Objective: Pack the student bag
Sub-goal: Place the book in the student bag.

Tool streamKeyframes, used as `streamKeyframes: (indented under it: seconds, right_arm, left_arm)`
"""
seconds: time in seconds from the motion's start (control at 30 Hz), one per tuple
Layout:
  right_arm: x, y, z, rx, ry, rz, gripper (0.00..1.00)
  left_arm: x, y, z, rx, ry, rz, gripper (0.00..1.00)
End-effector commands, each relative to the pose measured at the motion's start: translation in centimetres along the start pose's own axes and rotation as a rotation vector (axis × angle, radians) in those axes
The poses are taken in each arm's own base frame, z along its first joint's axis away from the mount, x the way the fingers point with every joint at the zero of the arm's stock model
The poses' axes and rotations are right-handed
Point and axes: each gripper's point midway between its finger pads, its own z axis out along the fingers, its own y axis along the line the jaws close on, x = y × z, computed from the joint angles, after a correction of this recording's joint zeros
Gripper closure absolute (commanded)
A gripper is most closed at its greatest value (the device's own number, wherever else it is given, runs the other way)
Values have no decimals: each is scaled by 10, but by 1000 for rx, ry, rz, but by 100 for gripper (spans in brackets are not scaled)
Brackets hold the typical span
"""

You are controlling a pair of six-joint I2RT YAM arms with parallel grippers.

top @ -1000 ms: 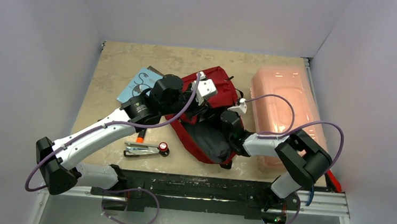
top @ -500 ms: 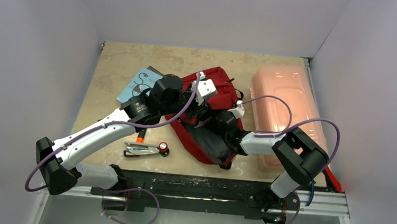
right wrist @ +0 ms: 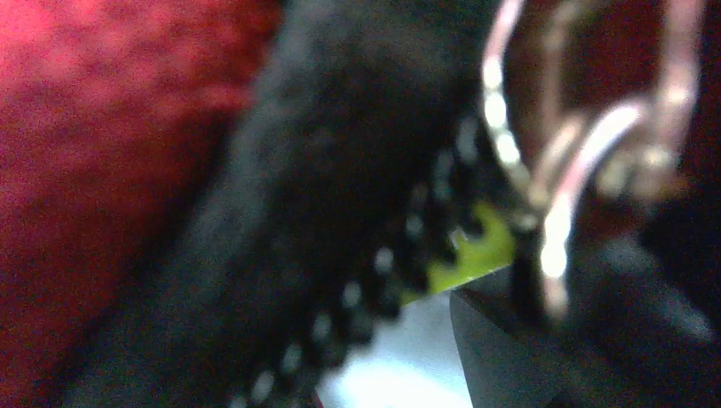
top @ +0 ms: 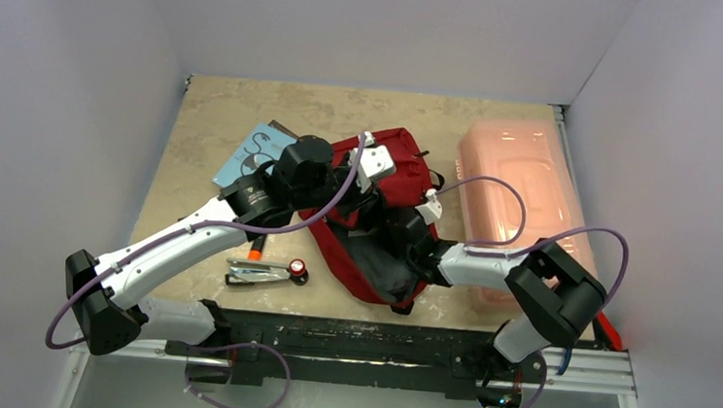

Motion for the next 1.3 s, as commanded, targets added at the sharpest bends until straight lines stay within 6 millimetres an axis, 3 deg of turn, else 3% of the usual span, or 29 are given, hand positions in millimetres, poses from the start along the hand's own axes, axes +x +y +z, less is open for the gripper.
streamKeyframes:
  seconds: [0.0, 0.23, 0.37, 0.6, 0.83, 0.9, 1.1, 1.27]
  right_arm:
    - [-8, 2, -16, 22, -9, -27, 18]
    - [6, 1, -27, -42, 20, -22, 23]
    - [10, 10, -21, -89, 24, -22, 48]
    - [4, 25, 1, -95, -43, -40, 73]
    - [-22, 67, 26, -165, -211, -97, 74]
    - [-28, 71, 29, -150, -240, -112, 74]
    - [-36, 51, 17, -77, -262, -156, 72]
    - [-38, 15, -6, 12, -232, -189, 55]
  left_arm:
    - [-29, 1, -7, 3, -96, 56, 100]
    - [-26, 0, -5, 10, -86, 55, 100]
    - [-27, -2, -5, 21, -89, 54, 100]
    - [-28, -8, -2, 54, -98, 40, 100]
    - [-29, -14, -2, 86, -102, 30, 100]
    - [-29, -14, -2, 87, -97, 31, 100]
    - [-23, -5, 0, 40, -73, 49, 100]
    - [-17, 6, 1, -19, -48, 58, 100]
